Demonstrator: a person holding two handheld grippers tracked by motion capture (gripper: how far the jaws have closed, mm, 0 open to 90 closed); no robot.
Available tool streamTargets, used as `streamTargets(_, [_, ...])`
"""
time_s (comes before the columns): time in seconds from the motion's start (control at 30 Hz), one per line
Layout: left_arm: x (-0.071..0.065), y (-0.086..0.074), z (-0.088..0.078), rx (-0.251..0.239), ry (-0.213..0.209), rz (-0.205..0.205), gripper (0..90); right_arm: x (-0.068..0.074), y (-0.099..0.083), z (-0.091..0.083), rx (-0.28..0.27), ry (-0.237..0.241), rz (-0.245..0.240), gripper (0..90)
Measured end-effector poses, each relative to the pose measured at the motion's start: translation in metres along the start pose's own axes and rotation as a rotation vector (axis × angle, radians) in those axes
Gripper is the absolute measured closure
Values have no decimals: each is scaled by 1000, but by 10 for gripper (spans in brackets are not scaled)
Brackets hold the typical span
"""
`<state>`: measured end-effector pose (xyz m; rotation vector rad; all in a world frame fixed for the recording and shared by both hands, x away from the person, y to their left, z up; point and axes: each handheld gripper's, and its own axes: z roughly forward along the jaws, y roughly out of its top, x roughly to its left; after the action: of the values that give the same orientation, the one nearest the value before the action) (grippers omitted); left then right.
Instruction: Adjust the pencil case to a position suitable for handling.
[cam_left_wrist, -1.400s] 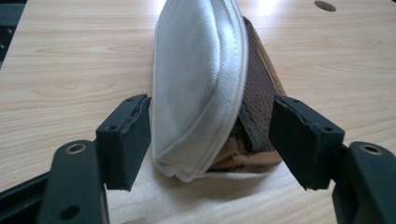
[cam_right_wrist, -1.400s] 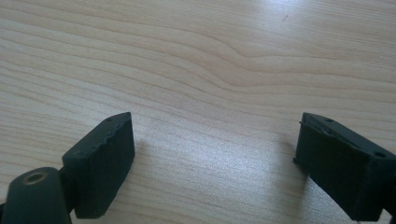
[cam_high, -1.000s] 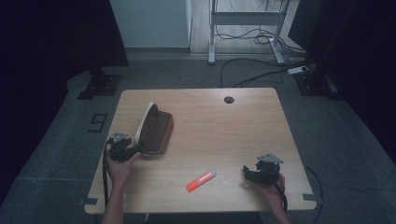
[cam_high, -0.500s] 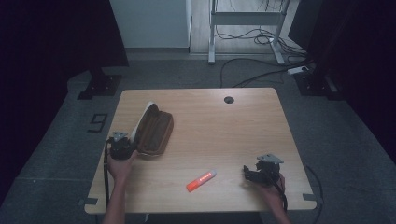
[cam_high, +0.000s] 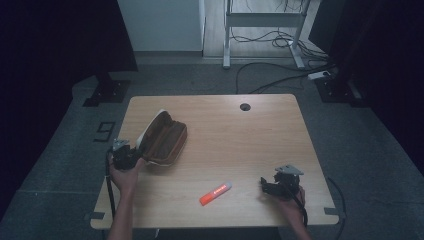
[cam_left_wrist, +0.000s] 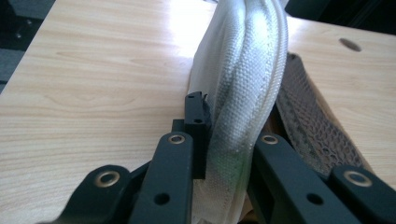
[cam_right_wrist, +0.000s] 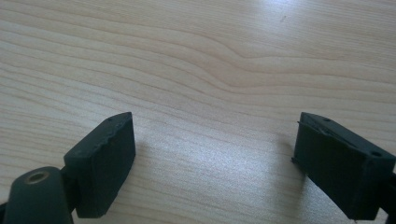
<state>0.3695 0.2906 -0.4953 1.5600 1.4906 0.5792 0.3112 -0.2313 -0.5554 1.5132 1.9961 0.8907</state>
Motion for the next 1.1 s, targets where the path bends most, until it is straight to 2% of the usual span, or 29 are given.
streamTargets(0.1, [0, 1, -3, -14, -27, -19, 827, 0, 0, 0, 0, 0, 0, 122])
streamTargets(0.37, [-3, 4, -10, -33, -69, -18, 832, 0, 0, 0, 0, 0, 0, 123])
streamTargets(0.57, [-10, 10, -21, -60, -95, 4, 835, 0, 0, 0, 0, 0, 0, 122])
streamTargets(0.77, [-15, 15, -30, -88, -145, 8, 836, 0, 0, 0, 0, 0, 0, 122])
streamTargets(0.83, [-17, 15, -33, -91, -161, 14, 837, 0, 0, 0, 0, 0, 0, 122])
streamTargets(1.1, [-19, 16, -35, -86, -184, 22, 837, 0, 0, 0, 0, 0, 0, 122])
